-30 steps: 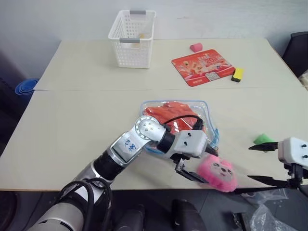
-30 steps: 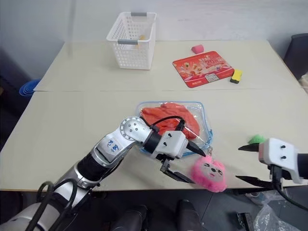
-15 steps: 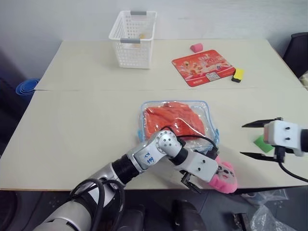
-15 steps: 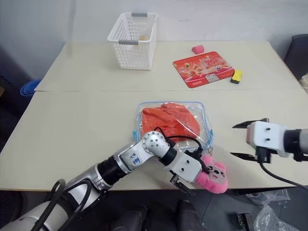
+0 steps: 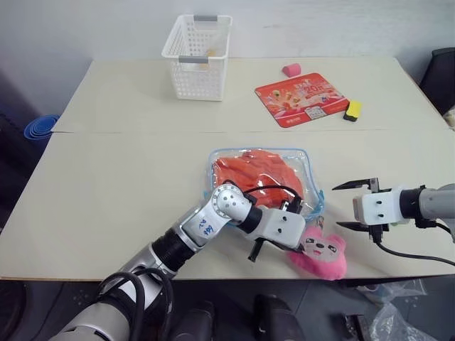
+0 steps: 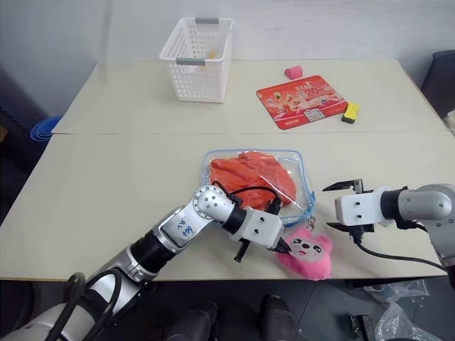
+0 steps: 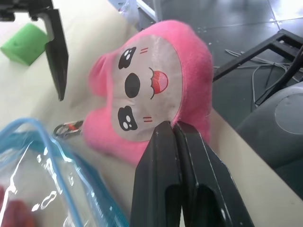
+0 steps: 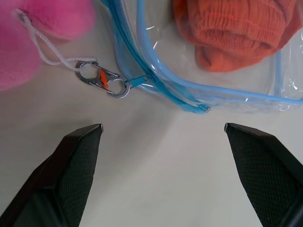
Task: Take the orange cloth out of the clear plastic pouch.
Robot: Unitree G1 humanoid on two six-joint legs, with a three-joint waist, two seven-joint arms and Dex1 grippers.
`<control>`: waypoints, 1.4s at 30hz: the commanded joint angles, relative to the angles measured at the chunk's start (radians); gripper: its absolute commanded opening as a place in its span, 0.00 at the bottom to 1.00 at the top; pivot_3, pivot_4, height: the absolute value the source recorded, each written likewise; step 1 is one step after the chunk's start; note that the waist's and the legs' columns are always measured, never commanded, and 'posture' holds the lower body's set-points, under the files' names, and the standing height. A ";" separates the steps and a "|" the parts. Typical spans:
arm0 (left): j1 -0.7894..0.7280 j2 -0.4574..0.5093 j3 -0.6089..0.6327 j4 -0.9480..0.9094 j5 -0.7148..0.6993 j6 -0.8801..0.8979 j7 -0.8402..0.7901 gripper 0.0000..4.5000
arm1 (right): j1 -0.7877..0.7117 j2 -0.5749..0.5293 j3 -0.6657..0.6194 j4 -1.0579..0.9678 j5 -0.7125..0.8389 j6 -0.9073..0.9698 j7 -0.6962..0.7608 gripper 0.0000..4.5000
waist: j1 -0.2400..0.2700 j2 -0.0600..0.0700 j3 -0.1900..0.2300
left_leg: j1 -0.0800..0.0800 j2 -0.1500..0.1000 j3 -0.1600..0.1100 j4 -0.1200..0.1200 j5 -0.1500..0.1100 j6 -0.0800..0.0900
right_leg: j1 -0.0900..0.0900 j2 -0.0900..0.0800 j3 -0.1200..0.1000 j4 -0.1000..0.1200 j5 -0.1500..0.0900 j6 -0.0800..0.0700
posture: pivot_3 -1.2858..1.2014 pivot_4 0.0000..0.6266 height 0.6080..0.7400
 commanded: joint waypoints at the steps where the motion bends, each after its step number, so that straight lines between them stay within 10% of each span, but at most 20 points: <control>1: 0.017 0.042 0.071 -0.102 -0.061 0.044 -0.021 0.01 | -0.038 0.020 0.024 0.036 -0.024 -0.063 -0.021 0.96 | -0.008 0.000 0.000 | 0.000 0.000 0.000 0.000 0.000 0.000 | 0.000 0.000 0.000 0.000 0.000 0.000 | 0.52 0.24 1.00; 17: 0.031 0.065 0.072 -0.112 -0.097 -0.057 -0.049 0.01 | -0.088 0.038 0.068 0.002 -0.006 -0.097 -0.014 0.96 | -0.016 0.000 0.000 | 0.000 -0.001 0.000 0.000 0.000 -0.001 | -0.001 0.000 0.000 0.002 0.000 0.000 | 0.52 0.24 1.00; 28: 0.005 0.035 0.035 -0.035 -0.058 -0.249 -0.091 0.68 | 0.007 -0.038 0.002 -0.089 0.116 -0.047 0.040 0.96 | -0.017 0.000 0.000 | -0.001 -0.001 -0.001 0.001 0.000 0.000 | -0.001 0.000 0.000 0.001 0.000 0.000 | 0.52 0.24 1.00; 37: -0.003 -0.032 -0.051 0.132 0.103 -0.418 -0.008 0.68 | -0.040 0.024 0.038 -0.081 0.047 -0.064 -0.027 0.96 | -0.017 0.000 0.000 | -0.001 -0.001 -0.001 0.001 0.000 0.000 | -0.001 0.000 0.000 0.001 0.000 0.000 | 0.52 0.24 1.00; 42: 0.002 -0.030 -0.025 0.147 0.098 -0.428 -0.007 0.42 | -0.064 0.044 0.051 -0.052 0.025 -0.089 -0.039 0.96 | -0.016 0.000 0.000 | -0.001 -0.001 0.000 0.001 0.000 0.000 | -0.001 0.000 0.000 0.001 0.000 0.000 | 0.52 0.24 1.00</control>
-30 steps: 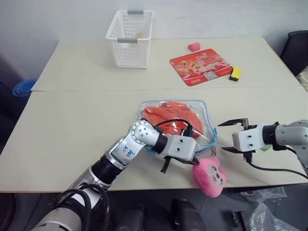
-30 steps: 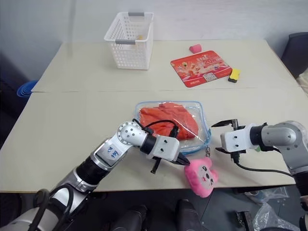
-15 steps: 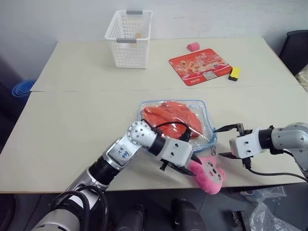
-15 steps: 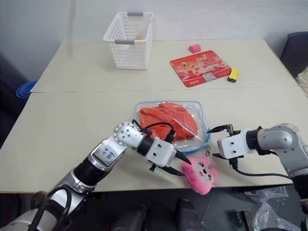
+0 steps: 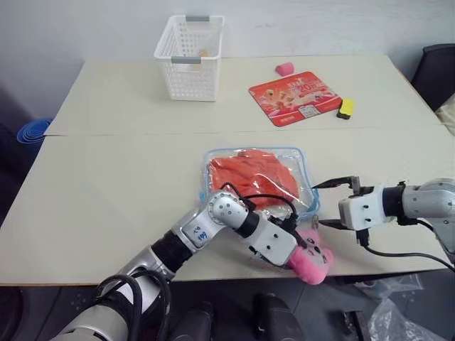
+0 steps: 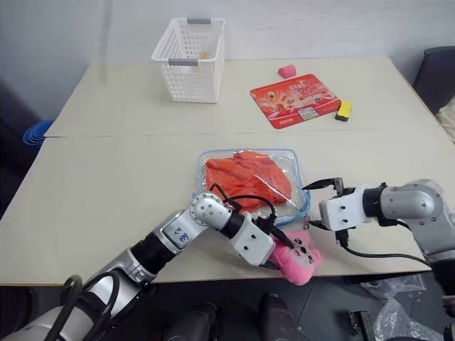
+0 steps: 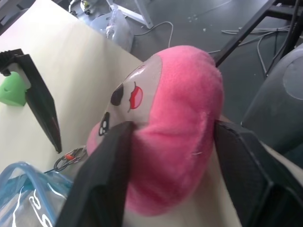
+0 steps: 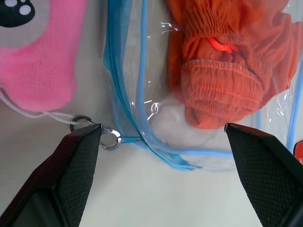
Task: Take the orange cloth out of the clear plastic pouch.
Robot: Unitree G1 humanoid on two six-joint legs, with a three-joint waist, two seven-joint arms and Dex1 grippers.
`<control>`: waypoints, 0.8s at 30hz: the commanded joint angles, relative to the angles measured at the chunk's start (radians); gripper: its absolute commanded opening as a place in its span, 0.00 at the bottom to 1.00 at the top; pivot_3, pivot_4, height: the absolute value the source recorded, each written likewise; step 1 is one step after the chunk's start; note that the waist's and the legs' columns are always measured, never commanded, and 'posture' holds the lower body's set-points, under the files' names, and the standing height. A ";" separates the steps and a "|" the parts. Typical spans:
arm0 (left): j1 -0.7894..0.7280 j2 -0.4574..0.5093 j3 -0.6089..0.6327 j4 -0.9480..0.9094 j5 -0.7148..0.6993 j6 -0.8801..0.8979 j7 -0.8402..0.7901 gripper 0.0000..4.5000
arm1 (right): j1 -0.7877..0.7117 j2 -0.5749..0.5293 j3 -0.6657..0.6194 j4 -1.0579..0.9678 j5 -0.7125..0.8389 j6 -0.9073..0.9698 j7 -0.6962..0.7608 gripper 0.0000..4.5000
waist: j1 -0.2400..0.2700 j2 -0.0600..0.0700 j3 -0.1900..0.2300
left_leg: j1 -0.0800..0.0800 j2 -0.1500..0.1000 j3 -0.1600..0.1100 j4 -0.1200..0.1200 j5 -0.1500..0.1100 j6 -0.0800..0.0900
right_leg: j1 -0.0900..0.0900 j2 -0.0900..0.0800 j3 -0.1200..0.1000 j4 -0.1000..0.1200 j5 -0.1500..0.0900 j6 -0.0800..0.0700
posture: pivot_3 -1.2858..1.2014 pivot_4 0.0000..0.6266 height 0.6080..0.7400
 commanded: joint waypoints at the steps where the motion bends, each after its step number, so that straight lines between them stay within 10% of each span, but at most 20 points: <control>1: -0.002 0.002 0.015 -0.008 -0.003 -0.004 0.003 0.36 | -0.035 0.011 0.000 0.021 -0.016 -0.040 -0.019 0.96 | 0.000 0.000 0.000 | 0.000 0.000 0.000 0.000 0.000 0.000 | 0.000 0.000 0.000 0.000 0.000 0.000 | 0.52 0.24 1.00; 6: 0.007 0.016 0.032 -0.033 -0.020 0.013 -0.007 0.02 | -0.068 0.028 0.020 0.083 -0.051 -0.094 -0.032 0.59 | -0.001 0.000 0.000 | 0.000 0.000 0.000 0.000 0.000 0.000 | 0.000 0.000 0.000 0.000 0.000 0.000 | 0.52 0.24 1.00; 14: 0.006 0.027 0.053 -0.059 -0.036 0.058 -0.001 0.00 | -0.089 0.045 0.050 0.129 -0.054 -0.139 -0.024 0.01 | -0.002 0.000 0.000 | 0.000 0.001 0.000 0.000 0.000 0.000 | 0.000 0.000 0.000 0.001 0.000 0.000 | 0.52 0.24 1.00; 24: 0.108 0.164 0.263 -0.280 -0.156 0.456 0.032 0.00 | -0.083 0.011 0.039 0.170 -0.078 -0.220 -0.063 0.01 | -0.006 0.000 0.000 | 0.000 0.001 0.000 0.000 0.000 0.000 | -0.001 0.001 0.000 0.002 0.000 0.000 | 0.52 0.24 1.00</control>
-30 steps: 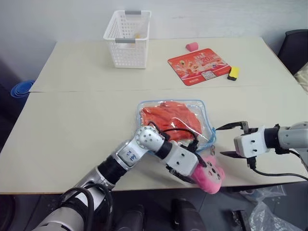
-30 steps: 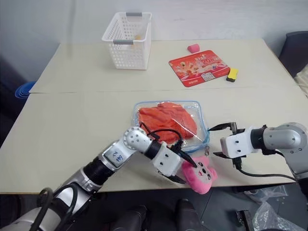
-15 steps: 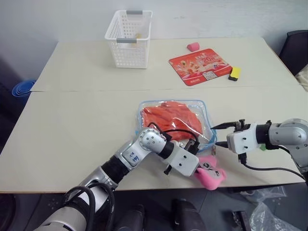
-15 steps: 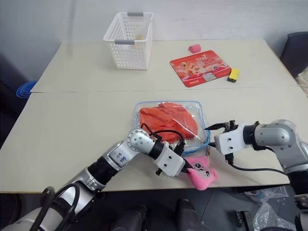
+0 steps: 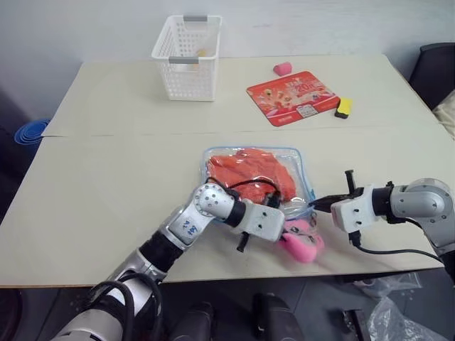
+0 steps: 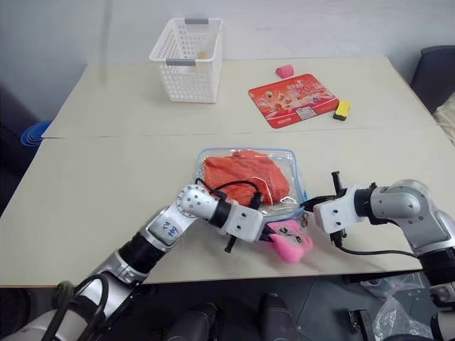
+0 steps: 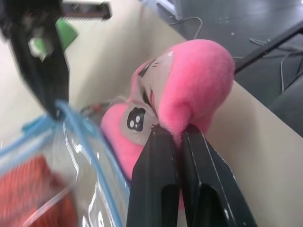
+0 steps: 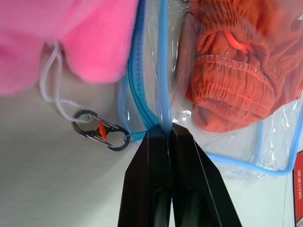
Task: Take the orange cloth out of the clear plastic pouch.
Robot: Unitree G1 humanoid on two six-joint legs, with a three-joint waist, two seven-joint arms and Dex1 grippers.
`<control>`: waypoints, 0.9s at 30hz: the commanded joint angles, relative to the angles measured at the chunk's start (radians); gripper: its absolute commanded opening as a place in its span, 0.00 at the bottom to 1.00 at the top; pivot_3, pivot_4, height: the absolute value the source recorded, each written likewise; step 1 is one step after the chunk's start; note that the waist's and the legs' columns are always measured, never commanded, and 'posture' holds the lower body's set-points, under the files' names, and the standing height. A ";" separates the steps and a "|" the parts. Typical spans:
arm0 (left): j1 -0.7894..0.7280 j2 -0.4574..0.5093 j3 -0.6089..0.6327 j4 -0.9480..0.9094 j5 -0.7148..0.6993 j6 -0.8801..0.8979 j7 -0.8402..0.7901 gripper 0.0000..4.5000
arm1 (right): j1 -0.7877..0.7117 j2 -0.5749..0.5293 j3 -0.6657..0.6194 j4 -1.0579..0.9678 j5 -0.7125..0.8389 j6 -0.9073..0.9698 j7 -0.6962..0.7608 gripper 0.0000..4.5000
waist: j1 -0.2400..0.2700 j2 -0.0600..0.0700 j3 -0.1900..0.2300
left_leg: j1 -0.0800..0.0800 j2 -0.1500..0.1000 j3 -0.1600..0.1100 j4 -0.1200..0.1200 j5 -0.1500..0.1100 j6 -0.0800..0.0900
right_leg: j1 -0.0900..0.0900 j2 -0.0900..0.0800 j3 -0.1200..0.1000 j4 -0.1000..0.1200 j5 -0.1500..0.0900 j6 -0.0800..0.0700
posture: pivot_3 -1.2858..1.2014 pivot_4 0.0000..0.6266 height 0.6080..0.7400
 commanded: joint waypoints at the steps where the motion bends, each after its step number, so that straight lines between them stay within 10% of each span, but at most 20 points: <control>1: 0.063 0.110 0.155 -0.158 -0.100 0.180 0.000 0.00 | -0.014 -0.035 -0.034 0.022 -0.003 -0.050 -0.021 0.01 | -0.002 0.000 0.000 | 0.000 0.000 0.000 0.000 0.000 0.000 | 0.000 0.000 0.000 0.000 0.000 0.000 | 0.52 0.24 1.00; 10: 0.243 0.370 0.426 -0.383 -0.265 0.452 0.035 0.00 | -0.013 -0.065 -0.039 0.074 -0.004 -0.162 -0.055 0.01 | 0.003 0.000 0.000 | 0.000 -0.001 -0.002 0.000 -0.001 0.000 | 0.001 -0.001 0.001 -0.002 0.000 0.000 | 0.52 0.24 1.00; 27: 0.526 0.686 0.818 -0.200 -0.482 0.554 -0.076 0.00 | 0.071 -0.148 -0.046 0.114 0.030 -0.306 -0.108 0.01 | -0.022 0.001 0.000 | 0.001 0.002 -0.002 -0.004 -0.001 -0.002 | 0.000 0.001 0.001 -0.003 -0.001 -0.002 | 0.52 0.24 1.00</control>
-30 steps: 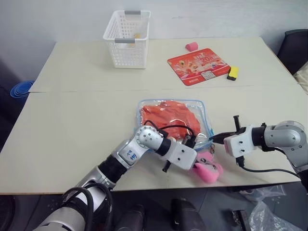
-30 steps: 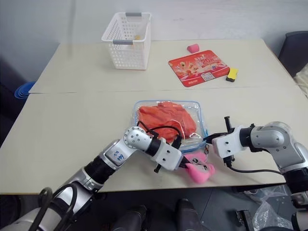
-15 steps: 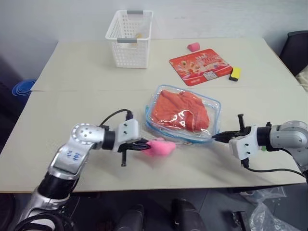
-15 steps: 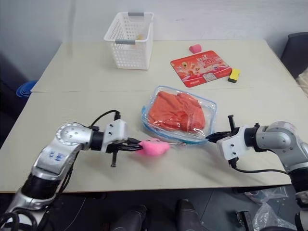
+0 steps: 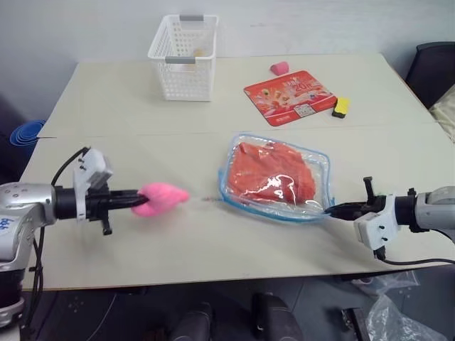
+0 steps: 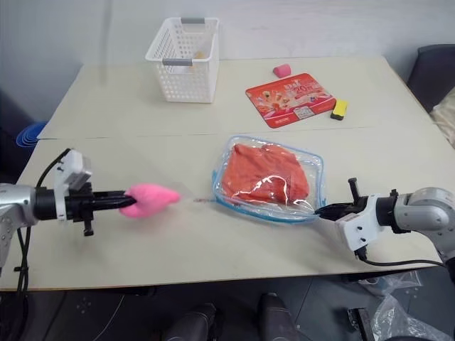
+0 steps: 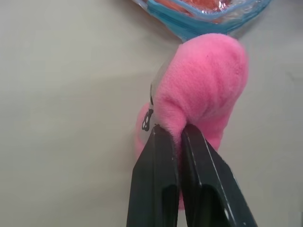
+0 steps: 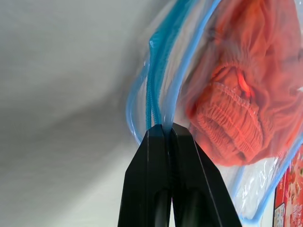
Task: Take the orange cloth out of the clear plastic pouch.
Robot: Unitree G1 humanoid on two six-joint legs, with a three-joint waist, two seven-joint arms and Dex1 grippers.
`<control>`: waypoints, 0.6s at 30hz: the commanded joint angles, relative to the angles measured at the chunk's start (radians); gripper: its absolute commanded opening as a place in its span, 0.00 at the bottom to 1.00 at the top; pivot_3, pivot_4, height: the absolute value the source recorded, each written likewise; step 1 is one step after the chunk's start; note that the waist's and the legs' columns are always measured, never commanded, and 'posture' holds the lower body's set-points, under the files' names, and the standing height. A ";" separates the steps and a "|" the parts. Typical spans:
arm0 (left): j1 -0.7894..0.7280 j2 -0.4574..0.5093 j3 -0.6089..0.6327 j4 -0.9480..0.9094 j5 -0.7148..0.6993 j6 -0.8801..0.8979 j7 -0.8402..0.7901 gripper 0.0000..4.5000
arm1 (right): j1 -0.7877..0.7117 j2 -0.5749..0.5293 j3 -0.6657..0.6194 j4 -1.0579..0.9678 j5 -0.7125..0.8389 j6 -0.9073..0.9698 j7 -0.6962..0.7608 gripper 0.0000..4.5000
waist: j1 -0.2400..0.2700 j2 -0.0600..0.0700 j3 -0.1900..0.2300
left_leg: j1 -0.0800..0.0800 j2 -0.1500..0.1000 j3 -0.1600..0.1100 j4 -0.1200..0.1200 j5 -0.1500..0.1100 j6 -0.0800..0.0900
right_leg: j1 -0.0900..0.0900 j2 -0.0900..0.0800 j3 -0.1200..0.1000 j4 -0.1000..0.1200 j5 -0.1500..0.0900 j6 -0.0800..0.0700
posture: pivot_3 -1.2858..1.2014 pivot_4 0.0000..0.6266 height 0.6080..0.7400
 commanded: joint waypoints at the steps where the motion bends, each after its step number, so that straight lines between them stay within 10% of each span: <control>1: 0.065 0.024 0.032 -0.037 -0.025 -0.028 -0.025 0.00 | 0.012 -0.027 -0.040 -0.019 0.035 -0.004 -0.017 0.01 | -0.003 0.000 0.000 | 0.000 0.000 0.000 0.000 0.000 0.000 | 0.000 0.000 0.000 0.000 0.000 0.000 | 0.52 0.24 1.00; 9: 0.082 -0.009 -0.007 -0.066 -0.059 -0.037 0.032 0.00 | 0.014 -0.023 -0.037 -0.066 0.077 0.071 -0.007 0.01 | -0.004 0.000 0.000 | 0.000 0.001 0.000 0.000 0.000 0.000 | 0.000 0.000 0.000 0.001 0.000 -0.001 | 0.52 0.24 1.00; 18: 0.076 -0.009 -0.001 -0.007 -0.080 -0.026 0.044 0.55 | 0.229 -0.099 -0.167 -0.201 0.214 0.243 0.027 0.58 | -0.001 0.000 0.000 | 0.000 0.000 0.000 0.000 0.000 0.000 | 0.000 0.000 0.000 0.001 0.000 -0.001 | 0.52 0.24 1.00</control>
